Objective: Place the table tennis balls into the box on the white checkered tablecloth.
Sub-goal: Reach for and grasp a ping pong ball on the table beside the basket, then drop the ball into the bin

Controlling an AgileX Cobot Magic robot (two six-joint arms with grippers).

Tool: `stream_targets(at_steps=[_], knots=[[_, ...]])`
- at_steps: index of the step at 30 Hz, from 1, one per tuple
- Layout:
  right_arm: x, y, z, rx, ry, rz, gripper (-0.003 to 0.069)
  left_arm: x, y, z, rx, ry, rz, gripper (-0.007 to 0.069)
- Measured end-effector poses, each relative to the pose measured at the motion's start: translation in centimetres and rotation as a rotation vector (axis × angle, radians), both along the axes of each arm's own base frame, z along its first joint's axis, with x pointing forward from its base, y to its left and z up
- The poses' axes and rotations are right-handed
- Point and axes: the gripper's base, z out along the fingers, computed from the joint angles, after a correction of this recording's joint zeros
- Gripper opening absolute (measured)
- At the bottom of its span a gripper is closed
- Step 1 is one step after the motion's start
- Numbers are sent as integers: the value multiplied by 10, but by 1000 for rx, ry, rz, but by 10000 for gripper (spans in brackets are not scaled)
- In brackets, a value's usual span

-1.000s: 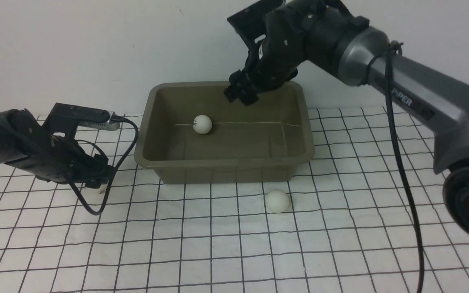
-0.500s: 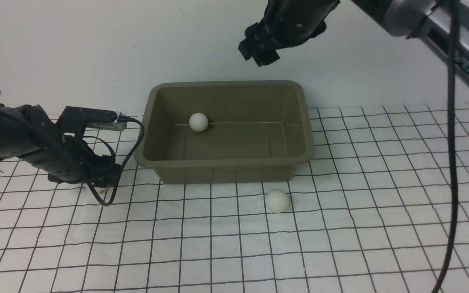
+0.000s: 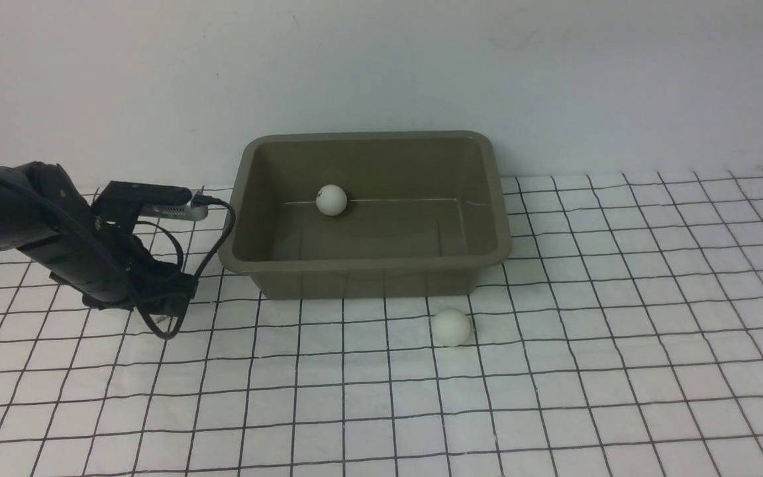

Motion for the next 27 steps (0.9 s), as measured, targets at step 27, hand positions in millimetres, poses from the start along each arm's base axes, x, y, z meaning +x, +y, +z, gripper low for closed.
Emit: stream_targets(at_steps=[27], knots=[[-80,-30,-187,-95,511,0,441,48,-123,91,-22,-337,-368,352]])
